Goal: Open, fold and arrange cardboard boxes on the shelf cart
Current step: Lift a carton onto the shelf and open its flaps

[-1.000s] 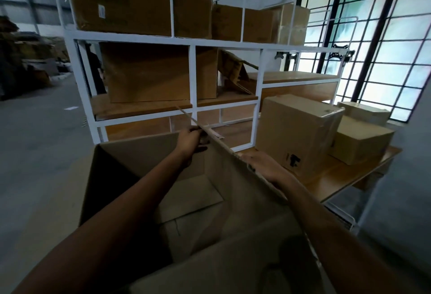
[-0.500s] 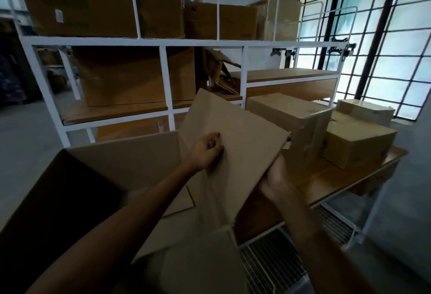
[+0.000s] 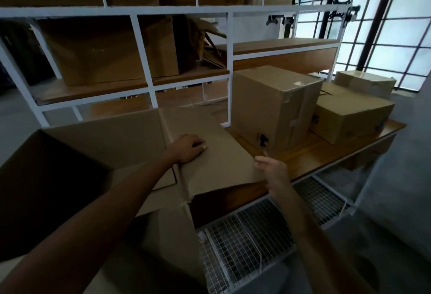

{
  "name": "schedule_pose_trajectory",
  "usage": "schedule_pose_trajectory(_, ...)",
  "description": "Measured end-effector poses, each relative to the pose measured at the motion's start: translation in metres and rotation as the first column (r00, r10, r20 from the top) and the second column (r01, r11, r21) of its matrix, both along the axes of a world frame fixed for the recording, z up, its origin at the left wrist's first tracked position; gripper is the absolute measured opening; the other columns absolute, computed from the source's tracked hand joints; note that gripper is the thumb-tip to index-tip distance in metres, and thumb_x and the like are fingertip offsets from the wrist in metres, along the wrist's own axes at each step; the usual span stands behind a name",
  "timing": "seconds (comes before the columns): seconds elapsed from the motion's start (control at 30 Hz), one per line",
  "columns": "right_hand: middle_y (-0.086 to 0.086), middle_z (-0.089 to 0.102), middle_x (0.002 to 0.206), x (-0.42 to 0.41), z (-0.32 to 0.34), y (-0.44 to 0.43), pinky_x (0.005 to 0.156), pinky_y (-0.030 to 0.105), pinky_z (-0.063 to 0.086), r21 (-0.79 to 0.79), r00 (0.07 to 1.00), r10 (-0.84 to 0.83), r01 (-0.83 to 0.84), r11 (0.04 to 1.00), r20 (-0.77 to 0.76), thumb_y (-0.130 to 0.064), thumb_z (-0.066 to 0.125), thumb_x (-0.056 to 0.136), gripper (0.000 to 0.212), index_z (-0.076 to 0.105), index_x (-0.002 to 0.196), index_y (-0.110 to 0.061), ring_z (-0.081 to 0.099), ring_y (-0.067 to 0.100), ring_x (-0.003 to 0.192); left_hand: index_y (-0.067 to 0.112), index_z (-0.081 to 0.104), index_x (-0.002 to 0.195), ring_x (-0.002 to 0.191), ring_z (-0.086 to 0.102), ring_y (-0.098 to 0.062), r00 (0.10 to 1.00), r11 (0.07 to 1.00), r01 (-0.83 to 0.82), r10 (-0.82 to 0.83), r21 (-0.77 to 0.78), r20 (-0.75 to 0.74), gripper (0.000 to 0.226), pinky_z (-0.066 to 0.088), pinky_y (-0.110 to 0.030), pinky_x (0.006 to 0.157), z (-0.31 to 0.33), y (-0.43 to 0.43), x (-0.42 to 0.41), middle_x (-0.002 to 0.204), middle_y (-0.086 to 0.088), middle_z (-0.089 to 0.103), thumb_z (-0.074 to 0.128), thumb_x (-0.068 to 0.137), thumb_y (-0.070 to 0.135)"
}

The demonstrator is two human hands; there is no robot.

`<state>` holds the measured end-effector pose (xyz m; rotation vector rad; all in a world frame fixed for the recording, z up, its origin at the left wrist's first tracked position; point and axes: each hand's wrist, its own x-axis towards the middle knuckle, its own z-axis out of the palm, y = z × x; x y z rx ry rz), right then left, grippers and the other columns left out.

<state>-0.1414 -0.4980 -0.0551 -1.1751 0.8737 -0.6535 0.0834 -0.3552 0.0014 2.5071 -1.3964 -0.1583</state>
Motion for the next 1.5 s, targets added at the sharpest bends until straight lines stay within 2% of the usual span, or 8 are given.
schedule_pose_trajectory(0.2,-0.001,0.068,0.098,0.009,-0.037,0.028,0.077,0.032,0.052,-0.463,0.785,0.065,-0.428,0.776,-0.616,-0.028,0.058,0.093,0.019,0.072,0.103,-0.019,0.064,0.019,0.092,0.007,0.073,0.101,0.098,0.063,-0.027,0.983,0.984,-0.178,0.178,0.015,-0.032,0.034,0.048,-0.043,0.096,-0.009,-0.005,-0.003,0.106,-0.014,0.069,0.064,0.088,0.037)
schedule_pose_trajectory(0.33,-0.003,0.054,0.068,0.024,-0.033,0.071,0.060,0.032,0.042,-0.513,0.793,0.281,-0.575,0.637,-0.540,-0.044,0.053,0.097,0.037,0.056,0.067,-0.022,0.053,0.014,0.064,0.007,0.058,0.129,0.139,0.033,-0.038,0.918,0.914,-0.396,0.396,0.082,0.028,0.045,0.017,-0.056,0.117,-0.011,-0.003,-0.004,0.138,-0.017,0.049,0.066,0.089,0.028)
schedule_pose_trajectory(0.47,-0.002,0.049,0.065,0.034,-0.013,0.118,0.057,0.032,0.035,-0.511,0.836,0.434,-0.549,0.661,-0.336,-0.052,0.041,0.100,0.047,0.050,0.069,-0.018,0.048,0.013,0.057,-0.003,0.059,0.115,0.108,0.058,-0.039,0.838,0.856,-0.516,0.493,-0.044,-0.235,0.025,0.054,-0.045,0.085,-0.008,0.005,-0.002,0.118,-0.026,0.055,0.059,0.090,0.003)
schedule_pose_trajectory(0.67,-0.008,0.054,0.135,0.043,0.006,0.144,0.098,0.033,0.041,-0.337,0.647,0.720,-0.756,0.562,-0.252,-0.066,0.048,0.090,0.067,0.033,0.148,-0.037,0.054,0.014,0.117,-0.005,0.061,0.121,0.112,0.061,-0.039,0.766,0.754,-0.622,0.530,-0.211,-0.364,0.032,0.051,-0.041,0.087,-0.005,0.010,-0.006,0.121,-0.024,0.063,0.051,0.093,0.007)
schedule_pose_trajectory(0.8,0.004,0.064,0.121,0.051,0.007,0.149,0.096,0.057,0.049,-0.376,0.649,0.681,-0.757,0.534,-0.339,-0.051,0.051,0.076,0.072,0.032,0.145,-0.046,0.063,0.029,0.108,-0.002,0.063,0.117,0.106,0.062,-0.036,0.781,0.764,-0.608,0.526,-0.216,-0.337,0.029,0.046,-0.033,0.074,-0.009,0.019,0.001,0.118,-0.022,0.063,0.053,0.093,0.012)
schedule_pose_trajectory(1.0,0.010,0.066,0.102,0.049,0.011,0.148,0.075,0.048,0.049,-0.428,0.627,0.698,-0.768,0.477,-0.346,-0.036,0.047,0.078,0.058,0.043,0.136,-0.042,0.062,0.027,0.084,-0.002,0.062,0.118,0.107,0.062,-0.036,0.768,0.744,-0.621,0.513,-0.249,-0.383,0.029,0.044,-0.031,0.076,-0.014,0.024,0.000,0.117,-0.021,0.063,0.055,0.093,0.009)
schedule_pose_trajectory(1.13,0.021,0.062,0.117,0.052,-0.001,0.143,0.090,0.066,0.045,-0.389,0.607,0.722,-0.786,0.481,-0.333,-0.038,0.050,0.077,0.058,0.045,0.134,-0.045,0.058,0.046,0.105,-0.003,0.059,0.116,0.104,0.061,-0.035,0.754,0.736,-0.632,0.513,-0.243,-0.411,0.028,0.049,-0.036,0.077,-0.017,0.021,-0.003,0.113,-0.022,0.062,0.054,0.090,0.004)
schedule_pose_trajectory(1.5,-0.001,0.062,0.121,0.081,0.040,0.114,0.094,0.044,0.051,-0.398,0.646,0.502,-0.757,0.518,-0.576,-0.026,0.053,0.088,0.045,0.051,0.133,-0.028,0.061,0.017,0.103,0.016,0.050,0.124,0.094,0.054,-0.018,0.846,0.890,-0.395,0.255,-0.228,-0.468,0.029,0.045,-0.033,0.075,-0.006,0.063,0.003,0.109,-0.004,0.056,0.043,0.103,0.034)
